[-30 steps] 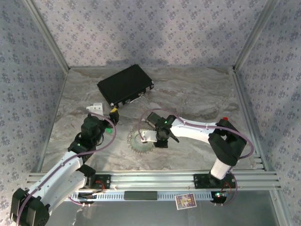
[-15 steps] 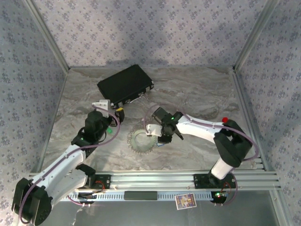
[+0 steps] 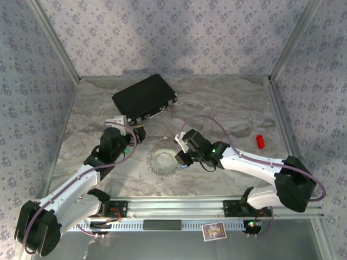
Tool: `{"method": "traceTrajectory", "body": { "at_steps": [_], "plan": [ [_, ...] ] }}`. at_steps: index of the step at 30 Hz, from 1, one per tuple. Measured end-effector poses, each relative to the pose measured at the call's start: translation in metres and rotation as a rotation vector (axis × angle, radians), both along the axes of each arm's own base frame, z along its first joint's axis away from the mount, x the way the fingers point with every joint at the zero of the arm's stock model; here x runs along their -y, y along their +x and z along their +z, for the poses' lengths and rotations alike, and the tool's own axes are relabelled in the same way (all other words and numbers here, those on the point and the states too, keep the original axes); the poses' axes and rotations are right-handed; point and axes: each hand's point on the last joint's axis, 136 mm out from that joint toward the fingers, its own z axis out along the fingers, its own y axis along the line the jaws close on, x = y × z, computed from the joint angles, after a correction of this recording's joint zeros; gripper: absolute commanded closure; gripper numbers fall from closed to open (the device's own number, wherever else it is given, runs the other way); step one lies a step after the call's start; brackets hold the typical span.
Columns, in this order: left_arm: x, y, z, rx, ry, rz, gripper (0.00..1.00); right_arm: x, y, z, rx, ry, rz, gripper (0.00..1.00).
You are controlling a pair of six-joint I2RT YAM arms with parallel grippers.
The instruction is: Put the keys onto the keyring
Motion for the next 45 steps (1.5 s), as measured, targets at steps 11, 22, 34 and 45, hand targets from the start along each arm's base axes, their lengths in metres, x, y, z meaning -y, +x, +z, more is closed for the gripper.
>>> {"method": "traceTrajectory", "body": {
  "at_steps": [11, 22, 34, 45],
  "plan": [
    [-0.013, -0.023, -0.016, -0.14, -0.108, 0.078, 0.13, -0.007, -0.044, -0.016, -0.229, -0.084, -0.226, 0.65],
    [-0.025, -0.045, -0.036, -0.223, -0.177, 0.139, 0.13, -0.039, -0.053, -0.037, -0.279, -0.25, -0.242, 0.65],
    [-0.032, -0.051, -0.034, -0.213, -0.191, 0.162, 0.13, -0.04, -0.052, -0.051, -0.311, -0.375, -0.28, 0.75],
    [-0.033, -0.052, -0.034, -0.213, -0.189, 0.166, 0.13, -0.036, -0.049, -0.066, -0.359, -0.42, -0.301, 0.75]
  ]
}}
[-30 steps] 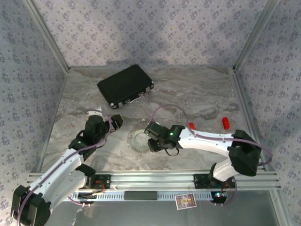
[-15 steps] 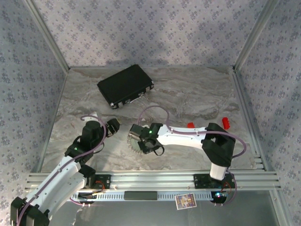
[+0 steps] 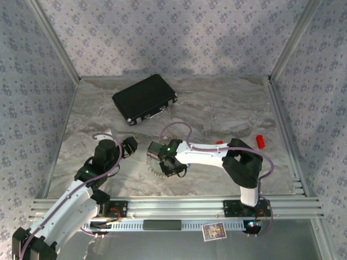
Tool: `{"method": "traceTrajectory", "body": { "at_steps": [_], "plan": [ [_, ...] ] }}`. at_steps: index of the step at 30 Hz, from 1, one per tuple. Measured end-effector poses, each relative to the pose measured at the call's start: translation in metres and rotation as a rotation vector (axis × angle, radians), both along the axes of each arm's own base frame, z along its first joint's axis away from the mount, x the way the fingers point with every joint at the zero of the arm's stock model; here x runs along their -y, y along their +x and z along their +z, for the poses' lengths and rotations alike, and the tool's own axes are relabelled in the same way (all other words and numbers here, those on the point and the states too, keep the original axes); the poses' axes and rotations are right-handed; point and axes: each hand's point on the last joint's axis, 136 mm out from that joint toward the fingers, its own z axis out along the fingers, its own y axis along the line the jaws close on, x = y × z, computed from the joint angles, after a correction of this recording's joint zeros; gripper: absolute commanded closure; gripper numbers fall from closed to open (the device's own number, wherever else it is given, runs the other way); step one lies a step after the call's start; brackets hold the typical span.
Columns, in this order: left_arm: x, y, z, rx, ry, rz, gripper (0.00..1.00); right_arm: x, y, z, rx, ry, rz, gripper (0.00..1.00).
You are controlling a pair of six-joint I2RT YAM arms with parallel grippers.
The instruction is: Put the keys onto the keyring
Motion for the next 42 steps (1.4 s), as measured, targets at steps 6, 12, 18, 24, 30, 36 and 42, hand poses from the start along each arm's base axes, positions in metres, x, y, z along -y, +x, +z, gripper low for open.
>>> {"method": "traceTrajectory", "body": {
  "at_steps": [6, 12, 18, 24, 30, 36, 42],
  "plan": [
    [-0.001, -0.001, 0.001, 0.009, -0.005, 0.0, 0.13, -0.004, 0.0, 0.001, -0.008, 0.009, 0.001, 0.75],
    [-0.001, -0.002, -0.001, 0.005, -0.008, 0.002, 0.13, -0.005, 0.0, 0.0, -0.013, 0.008, 0.001, 0.8],
    [-0.002, -0.004, 0.009, 0.041, -0.037, 0.008, 0.13, -0.001, -0.002, -0.006, -0.027, -0.024, 0.0, 0.83],
    [-0.004, -0.006, 0.012, 0.06, -0.062, 0.016, 0.13, 0.005, -0.003, -0.01, -0.042, -0.056, -0.005, 0.86],
    [-0.005, -0.008, 0.019, 0.086, -0.097, 0.025, 0.13, 0.008, -0.002, -0.014, -0.049, -0.071, -0.01, 0.85],
    [-0.007, -0.008, 0.02, 0.092, -0.101, 0.038, 0.13, 0.007, -0.001, -0.014, -0.049, -0.069, -0.011, 0.88],
    [-0.008, -0.008, 0.02, 0.093, -0.099, 0.045, 0.13, 0.007, 0.001, -0.014, -0.055, -0.057, -0.015, 1.0]
  ]
}}
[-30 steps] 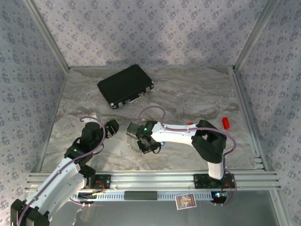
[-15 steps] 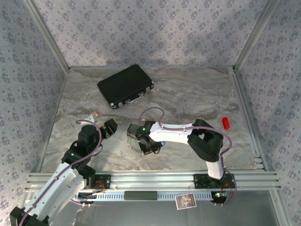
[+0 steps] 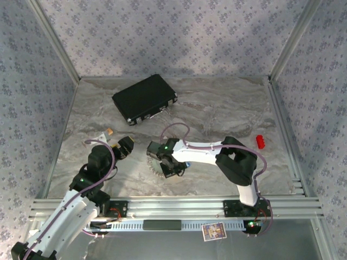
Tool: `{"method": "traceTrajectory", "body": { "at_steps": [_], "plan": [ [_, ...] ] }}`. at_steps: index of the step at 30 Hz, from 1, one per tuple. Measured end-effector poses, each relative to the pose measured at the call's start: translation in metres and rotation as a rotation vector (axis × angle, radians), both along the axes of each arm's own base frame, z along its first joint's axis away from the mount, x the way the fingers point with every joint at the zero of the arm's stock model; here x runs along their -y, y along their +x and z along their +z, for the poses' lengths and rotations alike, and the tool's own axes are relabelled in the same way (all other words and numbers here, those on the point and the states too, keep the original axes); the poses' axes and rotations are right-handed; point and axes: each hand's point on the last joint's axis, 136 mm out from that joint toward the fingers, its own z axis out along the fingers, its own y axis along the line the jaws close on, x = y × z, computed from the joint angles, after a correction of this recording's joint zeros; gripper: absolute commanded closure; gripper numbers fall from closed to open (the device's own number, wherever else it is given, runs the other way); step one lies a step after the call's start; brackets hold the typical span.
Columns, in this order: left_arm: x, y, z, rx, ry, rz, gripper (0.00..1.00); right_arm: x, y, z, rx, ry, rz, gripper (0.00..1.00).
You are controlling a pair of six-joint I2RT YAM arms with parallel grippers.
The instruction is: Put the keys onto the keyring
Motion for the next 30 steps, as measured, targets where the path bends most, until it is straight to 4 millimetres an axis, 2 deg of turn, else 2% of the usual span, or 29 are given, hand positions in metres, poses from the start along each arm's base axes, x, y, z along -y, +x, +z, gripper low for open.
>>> {"method": "traceTrajectory", "body": {
  "at_steps": [4, 7, 13, 18, 23, 30],
  "plan": [
    [-0.002, 0.0, 0.0, -0.002, -0.005, 0.014, 0.13, -0.001, 0.001, 0.004, 0.006, 0.01, 0.003, 1.0],
    [-0.003, 0.001, 0.0, -0.003, -0.006, 0.02, 0.14, -0.002, 0.005, 0.015, 0.038, 0.041, 0.023, 1.0],
    [0.001, 0.004, -0.006, -0.012, 0.063, -0.017, 0.19, 0.002, 0.016, 0.056, 0.183, 0.147, 0.117, 1.0],
    [0.017, 0.01, 0.008, 0.041, 0.145, -0.13, 0.21, 0.002, 0.024, 0.091, 0.313, 0.253, 0.251, 1.0],
    [0.034, 0.019, 0.023, 0.12, 0.226, -0.242, 0.26, 0.0, 0.038, 0.105, 0.389, 0.33, 0.393, 1.0],
    [0.066, 0.016, 0.025, 0.198, 0.374, -0.496, 0.36, -0.006, 0.059, 0.133, 0.476, 0.515, 0.526, 1.0]
  ]
}}
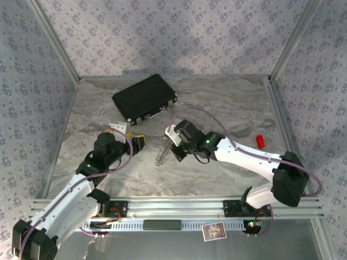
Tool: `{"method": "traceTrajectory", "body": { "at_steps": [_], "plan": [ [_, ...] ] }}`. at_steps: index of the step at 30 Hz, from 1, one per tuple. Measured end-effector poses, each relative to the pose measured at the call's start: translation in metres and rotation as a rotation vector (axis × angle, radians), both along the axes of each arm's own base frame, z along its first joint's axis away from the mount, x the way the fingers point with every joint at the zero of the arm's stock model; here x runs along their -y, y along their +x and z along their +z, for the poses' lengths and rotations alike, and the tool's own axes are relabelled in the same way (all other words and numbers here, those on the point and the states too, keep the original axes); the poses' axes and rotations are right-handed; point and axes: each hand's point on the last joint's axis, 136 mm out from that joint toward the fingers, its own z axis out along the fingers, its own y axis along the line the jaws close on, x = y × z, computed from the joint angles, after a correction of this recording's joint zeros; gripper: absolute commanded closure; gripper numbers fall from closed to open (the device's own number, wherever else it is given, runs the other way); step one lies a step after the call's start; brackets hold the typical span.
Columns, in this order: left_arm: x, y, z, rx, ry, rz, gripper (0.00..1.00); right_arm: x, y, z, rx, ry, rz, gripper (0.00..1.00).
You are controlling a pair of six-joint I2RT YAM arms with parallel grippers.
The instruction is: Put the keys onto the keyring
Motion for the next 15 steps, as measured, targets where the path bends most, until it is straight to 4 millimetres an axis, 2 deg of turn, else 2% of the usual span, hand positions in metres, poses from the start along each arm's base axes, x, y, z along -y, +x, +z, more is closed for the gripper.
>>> {"method": "traceTrajectory", "body": {
  "at_steps": [4, 8, 12, 15],
  "plan": [
    [0.023, -0.011, 0.01, 0.069, 0.063, -0.174, 0.39, -0.007, -0.001, 0.012, 0.042, 0.074, 0.102, 1.0],
    [0.056, -0.037, 0.021, 0.173, 0.13, -0.391, 0.44, -0.012, -0.006, 0.014, 0.072, 0.102, 0.203, 1.0],
    [0.078, -0.059, 0.014, 0.237, 0.207, -0.56, 0.56, -0.014, -0.016, 0.018, 0.111, 0.12, 0.303, 1.0],
    [0.081, -0.063, 0.007, 0.261, 0.256, -0.605, 0.59, -0.014, -0.023, 0.023, 0.141, 0.132, 0.359, 1.0]
  ]
}}
